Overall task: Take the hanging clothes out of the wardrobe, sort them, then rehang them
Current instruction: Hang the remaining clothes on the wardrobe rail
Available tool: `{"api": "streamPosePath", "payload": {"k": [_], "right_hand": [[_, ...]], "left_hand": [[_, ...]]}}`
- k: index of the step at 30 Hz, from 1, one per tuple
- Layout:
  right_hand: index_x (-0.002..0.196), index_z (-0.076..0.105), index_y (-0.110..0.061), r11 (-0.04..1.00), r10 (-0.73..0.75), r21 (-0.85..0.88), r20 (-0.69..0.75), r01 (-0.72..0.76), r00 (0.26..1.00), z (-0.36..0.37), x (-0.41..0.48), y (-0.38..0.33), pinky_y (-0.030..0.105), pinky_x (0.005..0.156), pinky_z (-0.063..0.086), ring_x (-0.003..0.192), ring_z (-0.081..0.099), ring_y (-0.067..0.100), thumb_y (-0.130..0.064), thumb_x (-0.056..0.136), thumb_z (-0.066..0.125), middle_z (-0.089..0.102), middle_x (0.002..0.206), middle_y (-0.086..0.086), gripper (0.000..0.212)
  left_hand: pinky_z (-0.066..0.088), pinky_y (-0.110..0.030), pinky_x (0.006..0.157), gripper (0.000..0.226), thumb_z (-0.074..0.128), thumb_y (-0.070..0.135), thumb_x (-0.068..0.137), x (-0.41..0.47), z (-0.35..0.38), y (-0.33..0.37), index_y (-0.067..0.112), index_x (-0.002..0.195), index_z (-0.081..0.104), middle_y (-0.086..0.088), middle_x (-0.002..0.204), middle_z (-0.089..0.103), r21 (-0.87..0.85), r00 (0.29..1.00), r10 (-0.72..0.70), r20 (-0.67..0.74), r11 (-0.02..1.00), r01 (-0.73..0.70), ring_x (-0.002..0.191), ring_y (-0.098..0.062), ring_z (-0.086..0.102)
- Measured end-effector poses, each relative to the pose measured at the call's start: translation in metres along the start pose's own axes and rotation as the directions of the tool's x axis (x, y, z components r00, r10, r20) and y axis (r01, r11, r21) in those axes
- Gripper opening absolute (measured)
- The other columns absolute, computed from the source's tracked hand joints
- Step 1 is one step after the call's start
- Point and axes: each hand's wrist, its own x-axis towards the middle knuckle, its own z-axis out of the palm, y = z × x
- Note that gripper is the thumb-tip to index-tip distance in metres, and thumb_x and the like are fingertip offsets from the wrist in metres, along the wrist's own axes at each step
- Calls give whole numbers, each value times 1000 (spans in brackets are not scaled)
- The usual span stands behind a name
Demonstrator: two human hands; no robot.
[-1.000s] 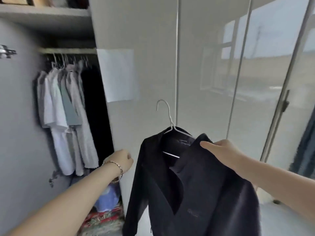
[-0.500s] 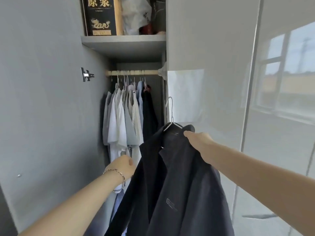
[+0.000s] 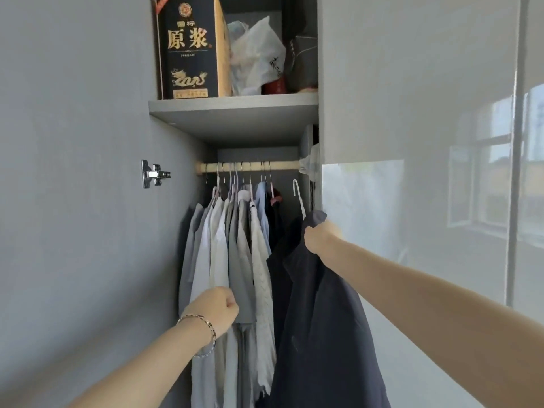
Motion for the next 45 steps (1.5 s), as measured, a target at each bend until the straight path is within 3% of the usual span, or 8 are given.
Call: {"api": "streamPosePath", "payload": {"k": [6,13,15,18,23,38,41,45], "right_hand": [[132,48,-1,941,-101,-324,4,97,995,-6,68,-26,28,90,46,120,53,30,7,89,49,52,127,8,44],[111,57,-1,998,-3,63,-240,18,971,-33,136,-82,22,69,41,80,51,20,1,94,43,55,99,14,22],[127,50,-2,982,-88,-187,-279,36,956,-25,149,-91,23,82,44,105,55,22,2,93,47,56,113,11,35],[133,45,1,942,17,323,-332,96,943,-16,197,-95,25,68,44,106,57,20,-9,94,46,49,136,15,40],[125,52,4,947,39,306,-418,100,908,14,252,-84,32,98,42,121,51,34,-15,97,42,54,130,20,35],[149,3,-1,990,-53,-123,98,65,994,99,254,-24,33,86,49,107,55,25,-9,96,45,45,134,18,68],[107,53,-2,992,-125,-16,87,126,988,88,228,-22,22,52,38,64,44,13,-20,99,39,51,88,7,24],[62,34,-13,989,-107,-96,45,111,993,78,178,-16,22,44,28,54,34,15,-1,92,38,36,66,4,33]], "left_hand": [[36,-23,56,21,35,11,86,89,-5,6,19,69,45,4,72,52,-40,999,47,-18,998,-47,63,-13,45],[48,-29,70,19,39,16,91,176,-10,11,16,88,57,0,86,61,-28,979,204,-8,979,-204,75,-17,54],[44,-28,67,17,40,16,91,193,-10,7,16,88,56,-1,82,58,-23,973,227,34,974,-227,73,-19,52],[43,-27,63,16,40,17,91,208,-14,2,17,84,55,2,71,53,-34,966,246,83,969,-244,69,-19,52],[42,-28,63,19,33,8,84,223,-15,-5,13,76,49,-8,76,53,-143,960,240,142,965,-220,67,-21,52],[36,-18,45,21,37,12,91,197,5,-13,14,79,54,0,64,54,-92,989,139,60,987,-133,52,-11,53],[37,-19,44,23,35,11,90,185,3,-12,13,75,52,-4,70,59,-108,994,93,64,990,-86,50,-11,57],[36,-19,47,25,30,7,87,160,1,-1,14,77,51,-7,80,63,-62,978,55,200,997,-43,65,-20,64]]}}
